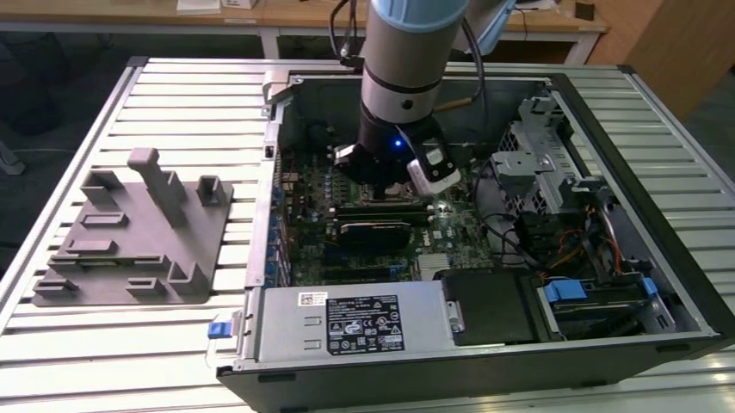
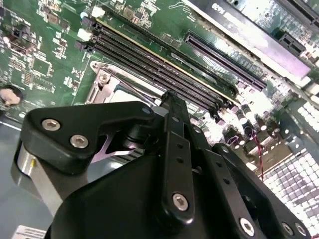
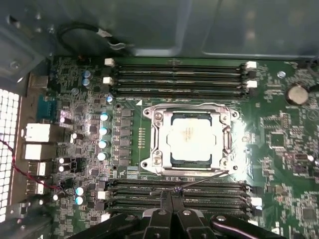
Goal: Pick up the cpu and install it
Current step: 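Install the second cpu locking lever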
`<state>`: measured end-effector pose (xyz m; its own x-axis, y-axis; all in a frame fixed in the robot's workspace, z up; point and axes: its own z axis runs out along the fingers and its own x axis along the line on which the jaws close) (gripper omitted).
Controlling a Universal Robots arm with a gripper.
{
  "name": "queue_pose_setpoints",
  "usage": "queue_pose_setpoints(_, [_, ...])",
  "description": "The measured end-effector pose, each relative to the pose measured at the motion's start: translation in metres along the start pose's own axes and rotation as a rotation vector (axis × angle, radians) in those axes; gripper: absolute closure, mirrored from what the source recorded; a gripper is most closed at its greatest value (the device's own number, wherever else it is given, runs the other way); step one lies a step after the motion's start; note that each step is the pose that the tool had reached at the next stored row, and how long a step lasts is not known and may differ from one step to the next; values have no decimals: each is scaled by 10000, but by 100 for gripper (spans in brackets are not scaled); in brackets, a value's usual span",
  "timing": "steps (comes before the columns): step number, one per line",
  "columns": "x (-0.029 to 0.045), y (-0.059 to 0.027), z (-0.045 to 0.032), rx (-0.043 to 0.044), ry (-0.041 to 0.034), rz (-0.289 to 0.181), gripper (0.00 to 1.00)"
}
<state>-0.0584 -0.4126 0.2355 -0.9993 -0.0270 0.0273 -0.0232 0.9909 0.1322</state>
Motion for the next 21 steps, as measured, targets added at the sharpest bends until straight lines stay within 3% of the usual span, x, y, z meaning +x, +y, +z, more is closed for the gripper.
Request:
queue_pose_setpoints(5, [17,-1,51,-134,37,-315,89])
queue_pose_setpoints(13, [140,-9,158,-325,71,-633,89])
queue_pose_setpoints(18, [171,-16,224,-508,96,-873,89])
queue_pose_setpoints(21, [175,-23,277,-555,103,-939,89])
